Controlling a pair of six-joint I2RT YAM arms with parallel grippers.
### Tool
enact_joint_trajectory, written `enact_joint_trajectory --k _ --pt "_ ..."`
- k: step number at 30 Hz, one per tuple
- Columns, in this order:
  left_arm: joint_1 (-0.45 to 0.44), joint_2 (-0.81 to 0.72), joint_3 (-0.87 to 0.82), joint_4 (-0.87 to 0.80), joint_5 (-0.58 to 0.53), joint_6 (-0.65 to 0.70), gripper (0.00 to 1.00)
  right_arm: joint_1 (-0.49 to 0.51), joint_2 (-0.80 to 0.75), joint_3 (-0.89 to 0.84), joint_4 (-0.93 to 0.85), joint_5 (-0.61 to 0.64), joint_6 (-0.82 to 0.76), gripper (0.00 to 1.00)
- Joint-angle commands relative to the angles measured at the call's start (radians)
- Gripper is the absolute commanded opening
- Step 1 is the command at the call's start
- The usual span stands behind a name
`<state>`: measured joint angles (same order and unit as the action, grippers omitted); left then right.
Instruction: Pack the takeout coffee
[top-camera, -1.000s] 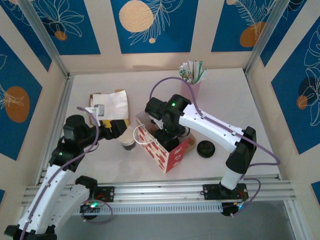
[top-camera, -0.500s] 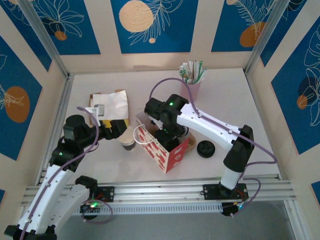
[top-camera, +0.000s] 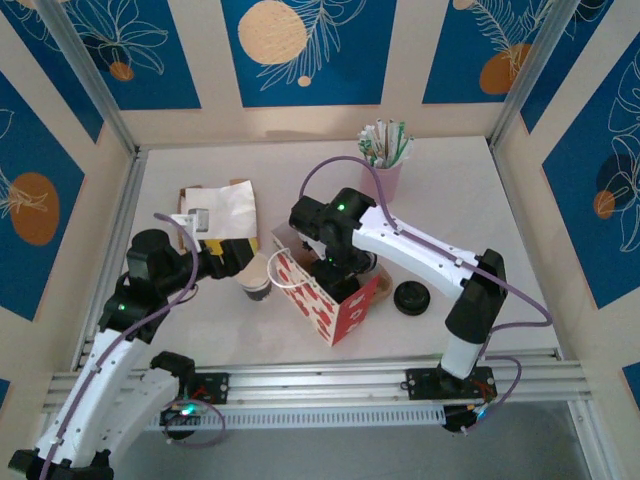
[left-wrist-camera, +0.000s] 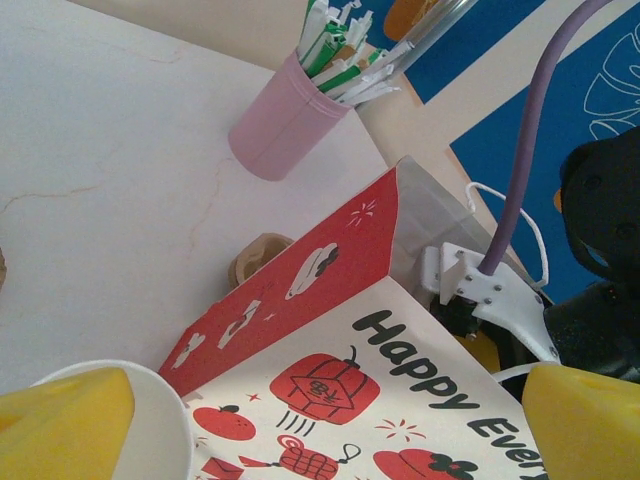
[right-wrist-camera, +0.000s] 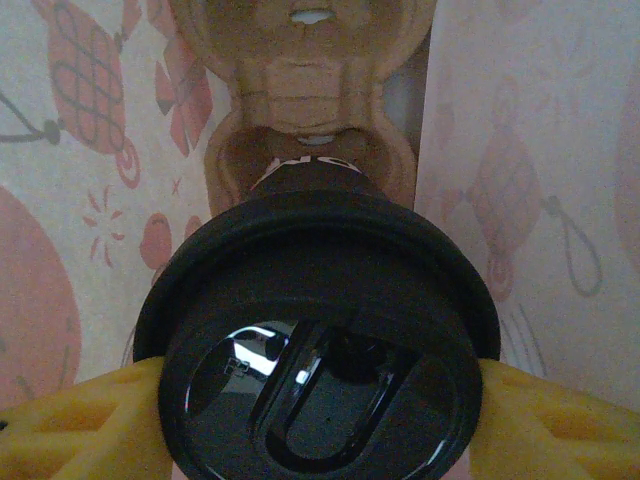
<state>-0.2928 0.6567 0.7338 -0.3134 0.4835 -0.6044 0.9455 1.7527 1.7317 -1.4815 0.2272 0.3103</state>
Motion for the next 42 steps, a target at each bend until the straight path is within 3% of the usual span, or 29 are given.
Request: enact_joint_trajectory --k 1,42 --pt "-0.006 -0.003 -0.006 0.031 0.023 0.003 1.00 -0.005 0.011 0.017 -0.029 -0.031 -0.004 0.65" --pt "-0.016 0.020 0.038 0.033 0.037 0.023 1.00 -0.026 0.040 -0.002 -0.002 -0.057 -0.030 0.65"
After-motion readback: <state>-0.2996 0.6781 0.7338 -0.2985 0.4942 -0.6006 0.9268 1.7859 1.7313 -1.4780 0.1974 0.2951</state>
